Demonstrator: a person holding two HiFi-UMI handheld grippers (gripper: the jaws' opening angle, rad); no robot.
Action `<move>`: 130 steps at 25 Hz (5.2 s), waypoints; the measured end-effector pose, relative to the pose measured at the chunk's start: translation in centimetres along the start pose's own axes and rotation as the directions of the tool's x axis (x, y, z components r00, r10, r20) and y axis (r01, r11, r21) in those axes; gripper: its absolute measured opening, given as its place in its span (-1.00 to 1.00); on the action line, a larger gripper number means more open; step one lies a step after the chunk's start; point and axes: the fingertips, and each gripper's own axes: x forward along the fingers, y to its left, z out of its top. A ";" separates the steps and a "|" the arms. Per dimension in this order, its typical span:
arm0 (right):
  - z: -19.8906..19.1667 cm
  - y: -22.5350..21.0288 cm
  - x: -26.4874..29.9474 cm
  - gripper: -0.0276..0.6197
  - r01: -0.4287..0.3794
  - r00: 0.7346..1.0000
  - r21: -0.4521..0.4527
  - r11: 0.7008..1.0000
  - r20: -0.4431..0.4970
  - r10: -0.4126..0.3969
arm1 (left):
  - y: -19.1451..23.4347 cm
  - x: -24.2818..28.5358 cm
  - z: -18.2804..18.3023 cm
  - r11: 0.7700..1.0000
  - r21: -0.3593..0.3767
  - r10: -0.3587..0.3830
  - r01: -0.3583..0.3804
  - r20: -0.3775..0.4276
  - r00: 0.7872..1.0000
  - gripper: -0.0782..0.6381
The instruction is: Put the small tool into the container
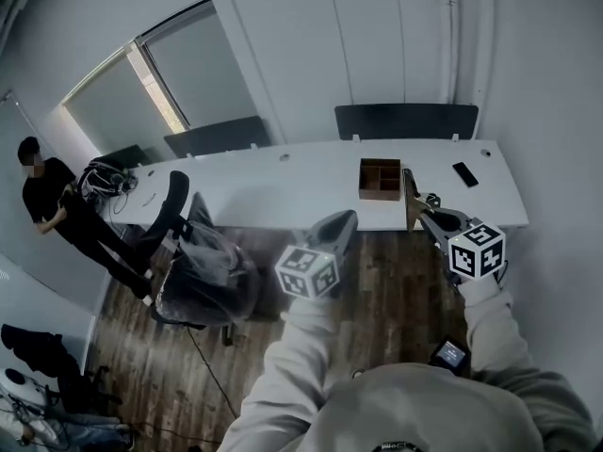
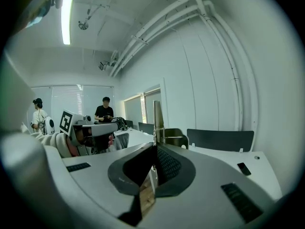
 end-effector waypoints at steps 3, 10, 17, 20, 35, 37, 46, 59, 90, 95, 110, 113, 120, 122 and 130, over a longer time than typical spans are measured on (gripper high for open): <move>0.2 -0.5 0.0 -0.85 -0.001 1.000 -0.002 1.000 0.001 0.001 | 0.1 0.6 -0.2 1.000 0.008 -0.001 0.001 -0.011 1.000 -0.79; -1.3 -0.4 -0.6 -0.85 -0.044 0.999 0.013 0.999 -0.026 0.045 | 1.1 0.5 -3.2 1.000 0.016 -0.001 0.002 -0.061 0.998 -0.79; -1.5 -2.7 -2.4 -0.85 -0.051 0.999 0.046 0.998 -0.011 0.051 | -0.4 2.4 -2.7 1.000 0.017 0.009 -0.008 -0.054 0.999 -0.79; -2.5 -3.7 -3.5 -0.85 -0.049 0.999 0.071 0.996 -0.009 0.050 | -1.1 3.1 -3.0 1.000 0.028 0.005 -0.003 -0.066 0.998 -0.79; -4.7 -10.2 -6.6 -0.85 -0.010 1.000 0.132 0.991 -0.003 0.011 | 1.2 8.3 -6.8 0.997 -0.074 0.025 -0.031 -0.080 0.996 -0.79; -4.8 -10.7 -6.5 -0.85 -0.006 1.000 0.142 0.990 0.012 0.004 | 1.5 8.3 -6.0 0.998 -0.066 0.018 -0.021 -0.049 0.999 -0.79; -3.2 -12.1 -1.1 -0.85 -0.043 0.999 0.090 0.995 0.017 0.042 | 4.7 12.4 -4.5 0.999 -0.001 -0.044 0.044 -0.023 0.999 -0.79; 0.2 -19.0 14.1 -0.85 -0.026 0.999 0.141 0.990 -0.032 0.031 | 24.1 24.1 -5.1 0.989 -0.144 0.035 -0.041 -0.046 0.998 -0.79; 9.5 -35.1 39.5 -0.85 0.008 0.994 0.086 0.996 -0.106 0.001 | 42.5 40.6 0.8 0.997 0.076 0.015 -0.009 -0.080 0.997 -0.79; 8.8 -36.1 41.6 -0.85 -0.008 0.989 0.074 0.997 -0.145 0.019 | 41.5 41.3 0.5 0.988 0.152 -0.001 0.016 -0.101 0.995 -0.79; 6.7 -35.6 43.2 -0.85 -0.085 0.976 0.040 0.996 -0.196 0.092 | 39.4 40.5 -0.3 0.992 0.055 -0.111 0.117 -0.088 0.990 -0.79; 5.5 -35.4 43.4 -0.85 -0.092 0.973 0.055 0.994 -0.208 0.102 | 39.1 39.5 -1.0 0.991 0.008 -0.132 0.133 -0.067 0.989 -0.79; 4.3 -34.5 43.6 -0.85 -0.109 0.967 0.050 0.993 -0.227 0.118 | 39.6 38.3 -2.9 0.992 -0.067 -0.115 0.110 -0.071 0.991 -0.79; 3.8 -34.6 43.6 -0.85 -0.108 0.965 0.050 0.993 -0.234 0.117 | 39.3 38.2 -2.9 0.989 -0.081 -0.127 0.122 -0.059 0.990 -0.79; 2.2 -34.2 43.5 -0.85 -0.109 0.958 0.059 0.992 -0.261 0.121 | 39.7 37.1 -5.3 0.991 -0.108 -0.090 0.079 -0.101 0.991 -0.79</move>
